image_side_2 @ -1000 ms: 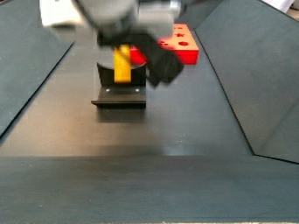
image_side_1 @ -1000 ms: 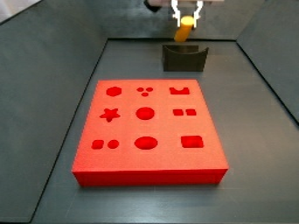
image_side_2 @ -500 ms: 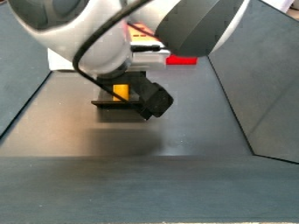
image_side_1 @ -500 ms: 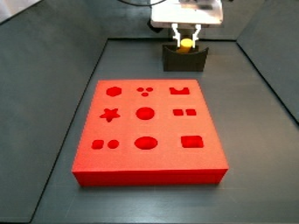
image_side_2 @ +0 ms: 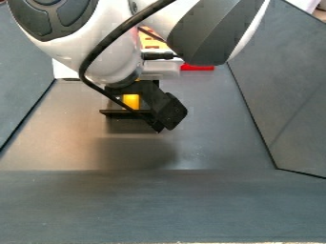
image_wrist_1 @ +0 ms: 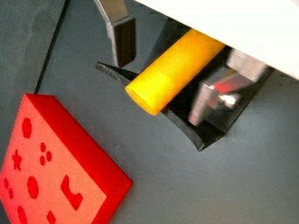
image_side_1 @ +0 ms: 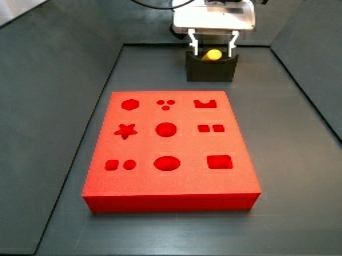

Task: Pick up the oval object. Move up. Place the oval object on the fixture. Regrasp the oval object. Move to above the board. Insert the oval object.
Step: Regrasp the oval object.

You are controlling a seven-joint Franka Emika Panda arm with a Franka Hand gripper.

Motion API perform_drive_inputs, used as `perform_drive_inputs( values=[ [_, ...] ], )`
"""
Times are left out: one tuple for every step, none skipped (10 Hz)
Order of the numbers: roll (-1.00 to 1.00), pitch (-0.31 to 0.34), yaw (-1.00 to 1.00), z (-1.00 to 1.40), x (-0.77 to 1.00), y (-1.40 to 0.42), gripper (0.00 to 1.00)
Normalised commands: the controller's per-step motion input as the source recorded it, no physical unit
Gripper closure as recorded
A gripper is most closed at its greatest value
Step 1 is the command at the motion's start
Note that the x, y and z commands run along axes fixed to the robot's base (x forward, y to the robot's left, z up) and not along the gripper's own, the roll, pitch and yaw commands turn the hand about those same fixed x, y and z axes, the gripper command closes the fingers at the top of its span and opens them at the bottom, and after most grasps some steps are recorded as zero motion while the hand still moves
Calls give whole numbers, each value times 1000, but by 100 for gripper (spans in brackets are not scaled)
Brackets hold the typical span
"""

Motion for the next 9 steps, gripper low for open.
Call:
perform_drive_inputs(
  values=[
    [-7, 51, 4, 1000, 0, 0, 0],
    [0, 53, 10, 1000, -6, 4, 0],
    [18, 60, 5, 1000, -22, 7, 0],
    [42, 59, -6, 1000, -29, 0, 0],
    [53, 62, -12, 1000, -36, 2, 0],
    [54, 65, -21, 828, -38, 7, 0],
    [52, 61, -26, 649, -36, 3, 0],
    [50, 57, -28, 529, -32, 3, 0],
    [45, 52, -33, 279, -28, 5, 0]
  ],
)
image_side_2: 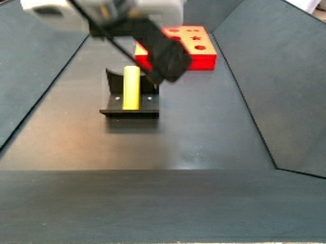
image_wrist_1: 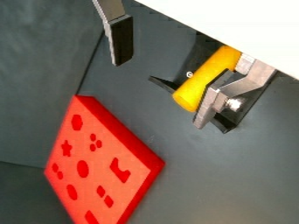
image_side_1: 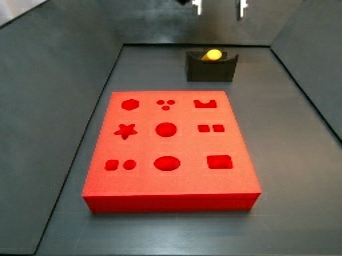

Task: Pick up the oval object. Move up. Place the oval object on the fixture. Regrasp the oval object. Move to above the board. Insert the oval object.
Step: Regrasp the oval object.

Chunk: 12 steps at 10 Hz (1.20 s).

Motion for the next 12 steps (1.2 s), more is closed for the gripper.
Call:
perform_drive_inputs(
  values=[
    [1000, 44, 24, 801, -121, -807, 0],
    [1000, 41, 25, 679, -110, -765, 0],
    [1000, 33, 24, 595, -114, -687, 0],
    [1000, 22, 23, 347, -124, -492, 0],
    [1000, 18, 23, 100, -86, -283, 0],
    [1000, 18, 23, 48, -46, -120, 0],
    [1000, 20, 23, 51, -29, -42, 0],
    [1000, 18, 23, 27, -24, -42, 0],
    [1000, 12, 24, 13, -33, -39, 0],
    [1000, 7, 24, 16, -44, -30, 0],
    [1000, 1, 24, 15, -49, -29, 0],
    [1000, -5, 25, 11, -55, -28, 0]
  ],
)
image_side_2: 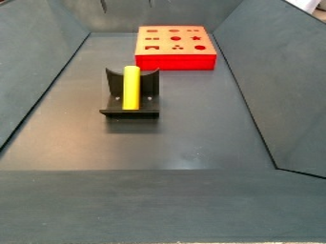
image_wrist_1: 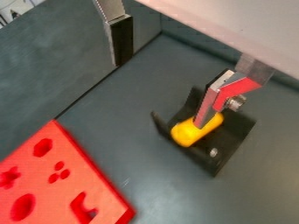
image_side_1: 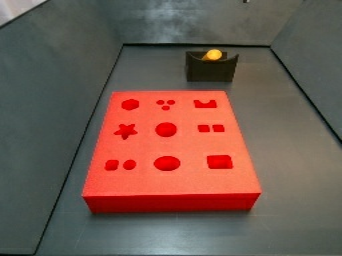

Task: Pick up the oval object. Move up. Place the oval object on the fixture. Regrasp the oval object. Move to above the board. Insert the oval object.
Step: Regrasp the oval object.

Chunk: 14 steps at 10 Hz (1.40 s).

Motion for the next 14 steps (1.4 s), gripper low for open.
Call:
perform_drive_inputs(
  values=[
    [1000, -14, 26, 2, -49, -23, 0],
    [1000, -21, 26, -2, -44, -24, 0],
    [1000, -25, 27, 1, -42, -22, 0],
    [1000, -35, 28, 7, -37, -18, 0],
    [1000, -36, 28, 6, -38, -17, 0],
    [1000, -36, 29, 12, -34, -15, 0],
    [1000, -33, 30, 17, -24, -15, 0],
    [1000, -31, 29, 14, -10, -23, 0],
    [1000, -28, 29, 4, -3, -20, 0],
    [1000, -19, 29, -12, 16, -20, 0],
    [1000, -11, 30, -12, 28, -22, 0],
    [1000, 6, 32, -5, 39, -24, 0],
    [1000, 16, 34, -6, 49, -26, 0],
    [1000, 55, 45, -15, 70, -30, 0]
  ],
)
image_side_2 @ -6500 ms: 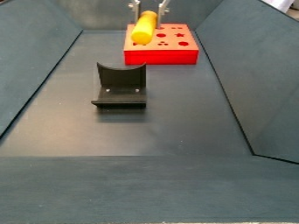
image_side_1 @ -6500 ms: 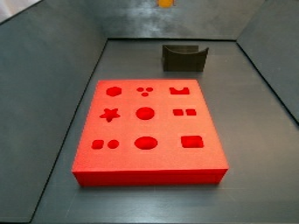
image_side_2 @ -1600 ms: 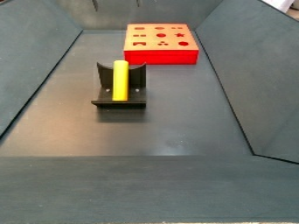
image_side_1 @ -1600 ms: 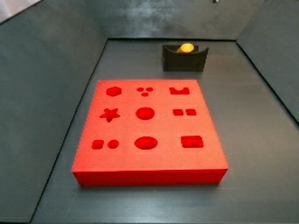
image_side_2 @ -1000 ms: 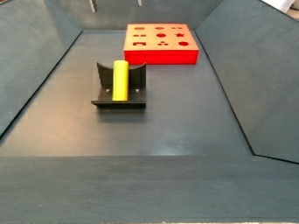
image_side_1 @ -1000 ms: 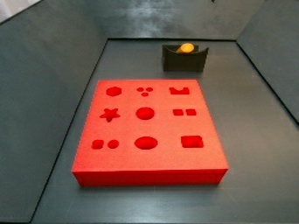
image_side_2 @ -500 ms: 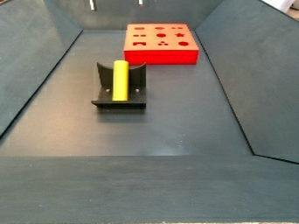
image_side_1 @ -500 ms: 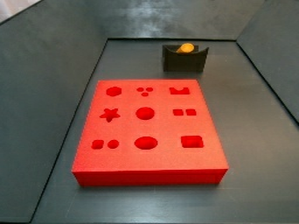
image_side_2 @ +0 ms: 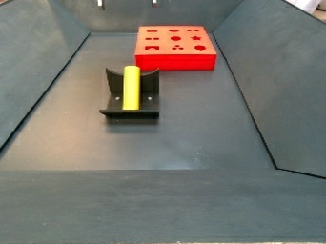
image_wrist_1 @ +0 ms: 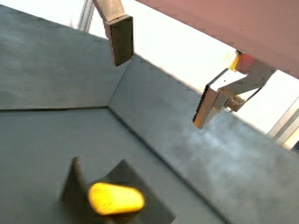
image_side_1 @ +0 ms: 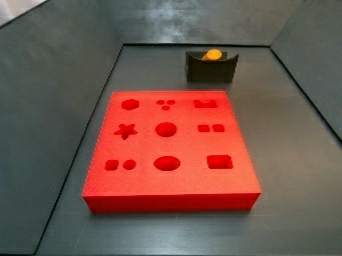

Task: Pick up the oval object. Move up. Place the oval object on the fixture. Regrasp the oval object. Move to above the board. Insert the oval object.
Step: Regrasp the oval object.

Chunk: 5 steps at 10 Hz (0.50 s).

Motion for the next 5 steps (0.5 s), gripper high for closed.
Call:
perform_drive_inputs(
  values=[
    [1000, 75, 52, -14, 76, -32, 0],
    [780, 103, 66, -10, 85, -34, 0],
    [649, 110, 73, -11, 89, -39, 0],
    [404, 114, 96, -17, 92, -33, 0],
    [253, 100, 117, -5, 80, -24, 0]
  ],
)
